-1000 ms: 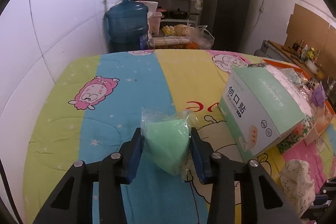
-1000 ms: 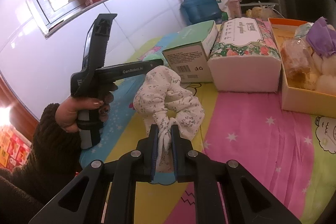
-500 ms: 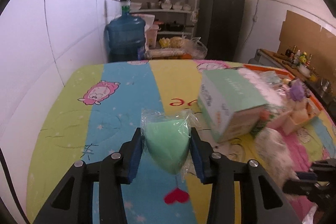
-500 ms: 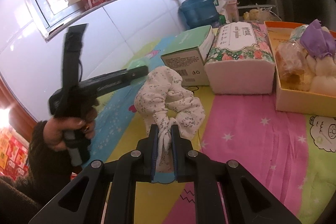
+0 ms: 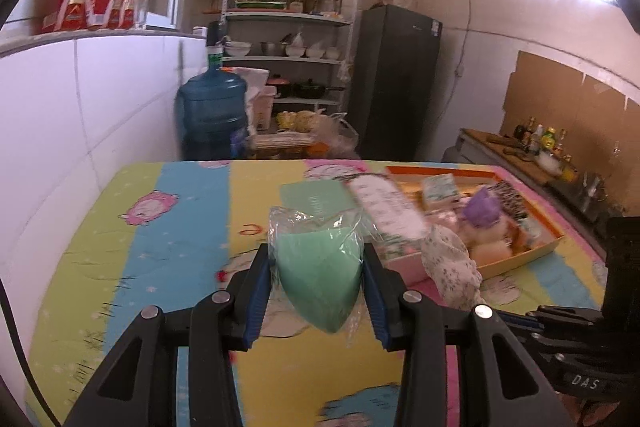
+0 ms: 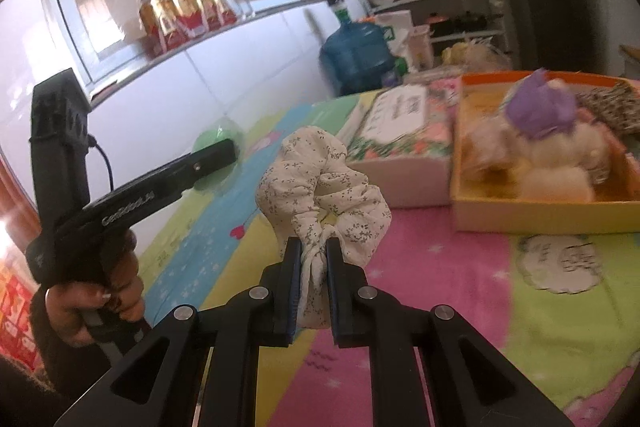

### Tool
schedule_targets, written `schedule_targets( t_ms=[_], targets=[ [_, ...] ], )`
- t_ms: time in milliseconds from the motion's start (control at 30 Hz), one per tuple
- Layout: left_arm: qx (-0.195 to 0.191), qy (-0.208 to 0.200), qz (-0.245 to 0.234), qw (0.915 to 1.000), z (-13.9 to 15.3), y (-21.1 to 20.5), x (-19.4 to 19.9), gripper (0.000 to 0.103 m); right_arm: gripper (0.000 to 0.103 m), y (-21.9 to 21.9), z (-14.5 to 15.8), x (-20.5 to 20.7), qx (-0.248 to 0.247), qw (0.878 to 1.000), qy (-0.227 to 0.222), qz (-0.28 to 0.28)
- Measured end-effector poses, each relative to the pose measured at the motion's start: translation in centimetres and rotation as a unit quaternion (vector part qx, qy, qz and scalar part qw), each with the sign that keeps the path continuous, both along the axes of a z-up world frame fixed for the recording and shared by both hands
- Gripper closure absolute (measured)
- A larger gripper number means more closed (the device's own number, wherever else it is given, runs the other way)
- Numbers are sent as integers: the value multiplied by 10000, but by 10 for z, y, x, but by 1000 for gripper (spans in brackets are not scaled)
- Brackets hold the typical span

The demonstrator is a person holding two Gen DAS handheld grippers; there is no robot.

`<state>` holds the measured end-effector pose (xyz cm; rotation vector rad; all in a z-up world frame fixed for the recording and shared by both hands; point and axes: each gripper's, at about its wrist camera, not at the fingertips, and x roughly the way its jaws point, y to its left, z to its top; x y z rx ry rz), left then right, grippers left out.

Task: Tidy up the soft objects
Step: 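Carry the green ball and floral scrunchie over the wooden box with both tools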

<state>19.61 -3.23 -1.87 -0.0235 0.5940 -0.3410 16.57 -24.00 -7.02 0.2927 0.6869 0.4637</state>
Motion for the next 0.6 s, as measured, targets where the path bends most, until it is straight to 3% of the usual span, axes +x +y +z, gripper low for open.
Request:
schedule_targets(
  t_ms=[600],
  targets=[
    [-78, -98, -666, 9977, 12, -128, -3, 60, 90, -132, 24, -29, 38, 9934, -419, -1070]
  ],
)
